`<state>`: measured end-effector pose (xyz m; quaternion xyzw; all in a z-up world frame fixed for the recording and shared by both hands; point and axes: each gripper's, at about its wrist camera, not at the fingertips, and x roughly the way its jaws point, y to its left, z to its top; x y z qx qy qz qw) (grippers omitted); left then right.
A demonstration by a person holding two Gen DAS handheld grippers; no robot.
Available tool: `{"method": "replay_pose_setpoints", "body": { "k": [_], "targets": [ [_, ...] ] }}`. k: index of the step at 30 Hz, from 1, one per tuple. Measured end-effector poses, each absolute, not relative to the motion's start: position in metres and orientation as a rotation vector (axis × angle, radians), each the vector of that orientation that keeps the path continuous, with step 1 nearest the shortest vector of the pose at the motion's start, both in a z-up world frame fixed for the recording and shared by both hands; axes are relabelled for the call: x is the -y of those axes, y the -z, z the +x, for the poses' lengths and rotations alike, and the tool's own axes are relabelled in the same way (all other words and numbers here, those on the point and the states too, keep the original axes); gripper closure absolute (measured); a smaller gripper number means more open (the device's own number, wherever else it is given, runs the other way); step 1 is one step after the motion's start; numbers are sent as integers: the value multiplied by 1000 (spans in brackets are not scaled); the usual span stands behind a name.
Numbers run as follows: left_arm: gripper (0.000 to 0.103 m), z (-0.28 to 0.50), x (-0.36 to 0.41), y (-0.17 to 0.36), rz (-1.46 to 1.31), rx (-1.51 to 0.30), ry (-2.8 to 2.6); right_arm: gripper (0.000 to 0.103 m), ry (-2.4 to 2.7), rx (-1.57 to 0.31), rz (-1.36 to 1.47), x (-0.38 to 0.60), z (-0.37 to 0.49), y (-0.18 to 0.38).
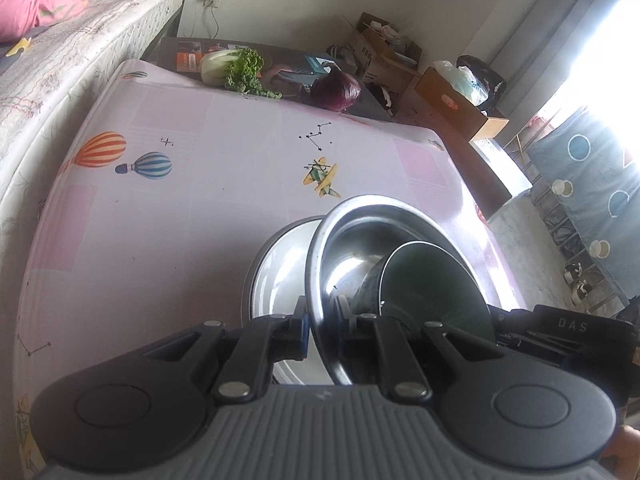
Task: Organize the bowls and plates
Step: 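Lift the steel bowl with nested green bowl and carry toward the plates, then lower the nested bowls onto the white plate with both tools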
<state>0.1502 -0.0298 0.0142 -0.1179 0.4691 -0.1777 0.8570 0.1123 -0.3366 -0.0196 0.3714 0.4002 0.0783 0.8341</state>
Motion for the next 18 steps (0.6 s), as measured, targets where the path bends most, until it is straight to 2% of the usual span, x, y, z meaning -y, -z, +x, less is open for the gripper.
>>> {"method": "replay_pose_setpoints", "body": {
  "k": [18],
  "targets": [
    [91,148,29,14,-238,-1039,348,91,-144,-902,748,327,115,44]
  ]
}}
